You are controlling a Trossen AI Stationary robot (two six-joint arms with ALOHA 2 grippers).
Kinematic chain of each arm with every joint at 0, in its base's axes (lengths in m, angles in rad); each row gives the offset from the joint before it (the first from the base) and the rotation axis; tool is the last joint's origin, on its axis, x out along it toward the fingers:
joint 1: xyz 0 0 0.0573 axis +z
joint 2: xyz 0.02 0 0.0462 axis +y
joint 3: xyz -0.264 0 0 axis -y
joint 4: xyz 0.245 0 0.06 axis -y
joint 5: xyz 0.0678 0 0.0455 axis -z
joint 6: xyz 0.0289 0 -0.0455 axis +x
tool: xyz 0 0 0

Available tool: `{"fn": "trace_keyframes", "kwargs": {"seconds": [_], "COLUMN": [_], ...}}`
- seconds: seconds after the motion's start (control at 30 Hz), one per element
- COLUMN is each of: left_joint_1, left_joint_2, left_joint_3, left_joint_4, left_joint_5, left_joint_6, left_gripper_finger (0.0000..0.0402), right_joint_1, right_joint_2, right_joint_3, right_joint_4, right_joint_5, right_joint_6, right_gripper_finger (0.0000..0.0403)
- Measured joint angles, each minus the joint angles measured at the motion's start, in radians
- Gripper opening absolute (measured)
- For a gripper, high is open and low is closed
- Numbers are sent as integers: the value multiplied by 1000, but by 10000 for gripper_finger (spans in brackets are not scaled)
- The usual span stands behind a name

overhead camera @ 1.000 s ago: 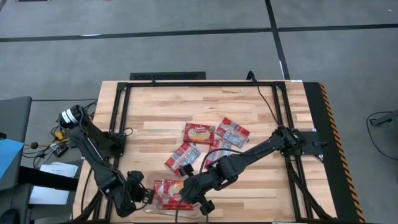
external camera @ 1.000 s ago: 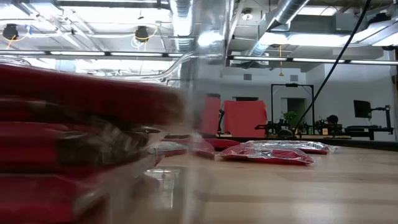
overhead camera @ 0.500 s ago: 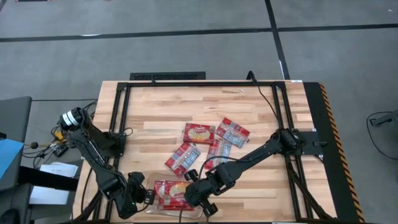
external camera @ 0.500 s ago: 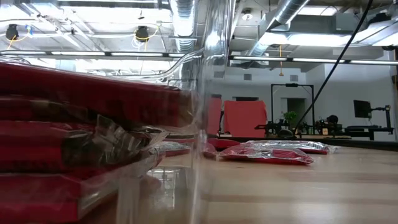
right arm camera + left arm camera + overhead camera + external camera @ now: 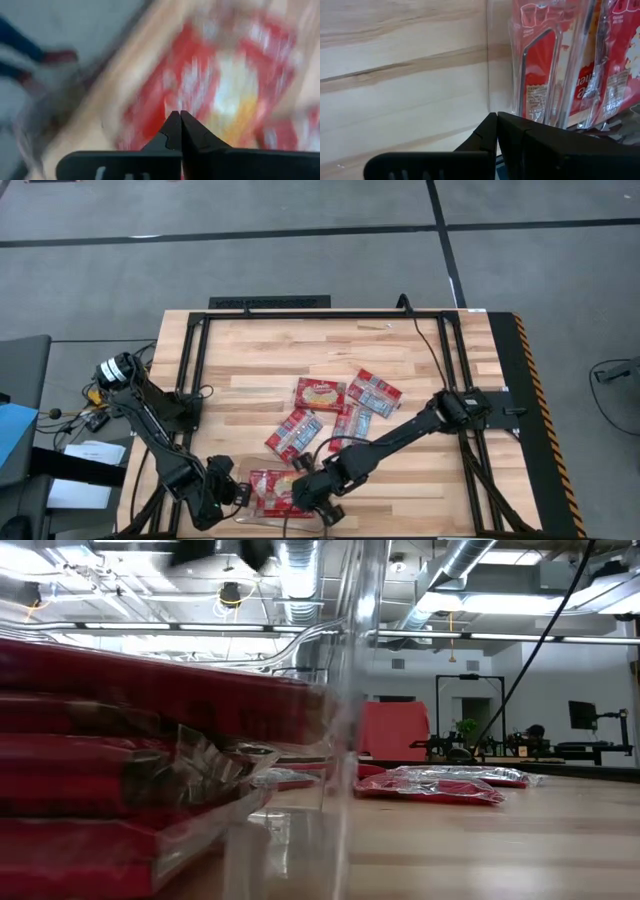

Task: Sort popcorn bags into baskets
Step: Adjust the red popcorn bags in the transparent bin

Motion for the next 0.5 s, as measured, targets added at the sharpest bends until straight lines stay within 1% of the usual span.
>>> {"fn": "trace_keyframes", "kwargs": {"seconds": [0.17, 0.23, 0.3, 0.37, 0.4, 0.47, 0.5], "left_joint_1": [3, 3, 4, 4, 3, 4, 4], "left_joint_2": [0, 0, 0, 0, 0, 0, 0], "left_joint_3": [0, 0, 0, 0, 0, 0, 0], "left_joint_4": [1, 2, 2, 2, 1, 2, 1], "left_joint_5": [1, 0, 0, 1, 1, 1, 1], "left_joint_6": [5, 7, 7, 6, 6, 6, 6], "left_gripper_finger": [0, 0, 0, 0, 0, 0, 0], "right_joint_1": [-9, -9, -12, -13, -12, -14, -14], "right_joint_2": [-1, 0, 21, 34, 43, 66, 71], "right_joint_3": [-1, -3, 2, -4, -6, 0, 0], "right_joint_4": [-10, -16, 22, 3, -14, 28, 15], "right_joint_5": [8, 12, 12, 5, 4, 14, 14], "right_joint_6": [-3, -10, -19, -27, -27, -26, -26], "right_gripper_finger": [20, 15, 7, 6, 7, 15, 20]}}
